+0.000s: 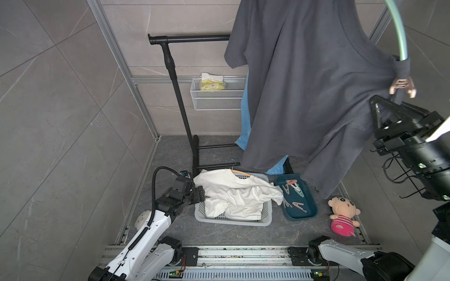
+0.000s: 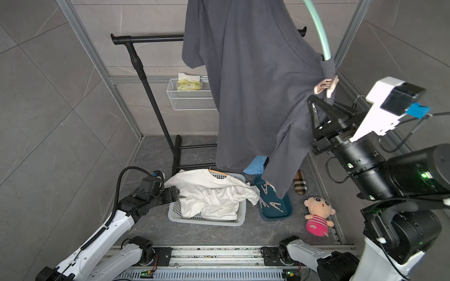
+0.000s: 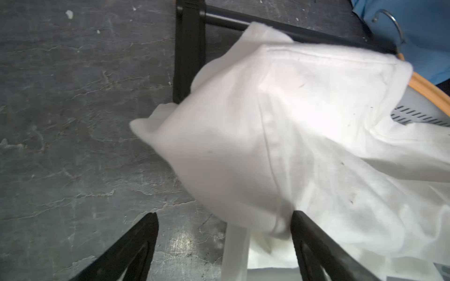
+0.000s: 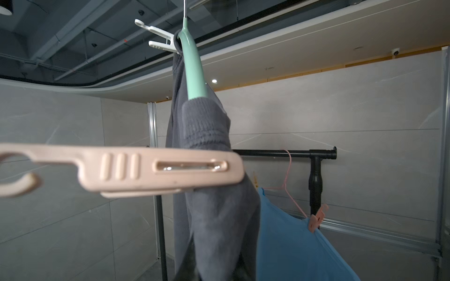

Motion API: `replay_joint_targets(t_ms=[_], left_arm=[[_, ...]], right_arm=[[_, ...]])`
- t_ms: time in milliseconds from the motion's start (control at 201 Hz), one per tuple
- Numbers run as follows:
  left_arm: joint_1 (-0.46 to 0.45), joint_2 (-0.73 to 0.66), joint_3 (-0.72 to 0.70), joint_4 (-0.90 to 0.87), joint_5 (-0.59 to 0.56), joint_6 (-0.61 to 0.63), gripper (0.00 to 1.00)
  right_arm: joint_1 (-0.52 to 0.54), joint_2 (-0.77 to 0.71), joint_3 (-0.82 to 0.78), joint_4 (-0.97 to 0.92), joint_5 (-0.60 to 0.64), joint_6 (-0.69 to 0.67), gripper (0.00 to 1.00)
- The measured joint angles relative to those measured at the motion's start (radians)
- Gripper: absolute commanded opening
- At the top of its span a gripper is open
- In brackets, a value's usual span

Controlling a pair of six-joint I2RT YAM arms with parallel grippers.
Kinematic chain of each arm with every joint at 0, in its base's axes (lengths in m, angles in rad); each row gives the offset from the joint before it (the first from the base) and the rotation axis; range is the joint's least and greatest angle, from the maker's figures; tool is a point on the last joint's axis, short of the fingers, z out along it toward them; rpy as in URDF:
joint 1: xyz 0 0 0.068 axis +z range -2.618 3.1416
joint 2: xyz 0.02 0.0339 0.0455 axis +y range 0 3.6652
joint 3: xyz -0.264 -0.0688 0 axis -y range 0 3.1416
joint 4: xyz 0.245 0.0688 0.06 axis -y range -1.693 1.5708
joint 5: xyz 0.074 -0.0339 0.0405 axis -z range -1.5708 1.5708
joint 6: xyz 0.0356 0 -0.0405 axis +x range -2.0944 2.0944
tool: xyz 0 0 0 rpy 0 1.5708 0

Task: Use clothespins to secure the t-shirt on both sides of the hanger
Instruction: Move the basket to the center of the board.

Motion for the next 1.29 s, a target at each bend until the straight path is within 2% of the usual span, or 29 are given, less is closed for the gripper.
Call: replay_joint_targets(t_ms=[189,483,622,682,811,936,1030,1294], left_arm=[[-0.026,-0.037,-0.044,-0.009,-0.018,-0.056,0.85],[-0.071,-0.016,-0.106,0.002,0.039,-0.105,0.62],[-0.090,-0.016,-0.124,-0.002,0.044,-0.129,0.41],[-0.094,-0.019,-0.126,-0.004,0.045,-0.143,0.30],[-0.106,-0.045,-0.126,-0.018,0.049,-0.158,0.16],[-0.114,-0.071,-0.126,-0.035,0.055,-0.192,0.10],[-0.117,-0.082,-0.126,-0.064,0.039,-0.219,0.10],[-0.185,-0.156,-0.138,-0.124,0.036,-0.303,0.03]], right_arm=[[0.000,0.044,-0.053,-0.072,0.040,-0.061,0.00],[0.000,0.048,-0.095,-0.143,0.113,-0.163,0.00],[0.000,0.056,-0.081,-0.151,0.167,-0.208,0.00],[0.000,0.063,-0.069,-0.151,0.184,-0.216,0.00],[0.000,0.094,-0.010,-0.151,0.201,-0.219,0.00],[0.000,0.125,0.063,-0.152,0.202,-0.220,0.00],[0.000,0.136,0.098,-0.135,0.203,-0.227,0.00],[0.000,0.142,0.113,-0.049,0.204,-0.253,0.00]])
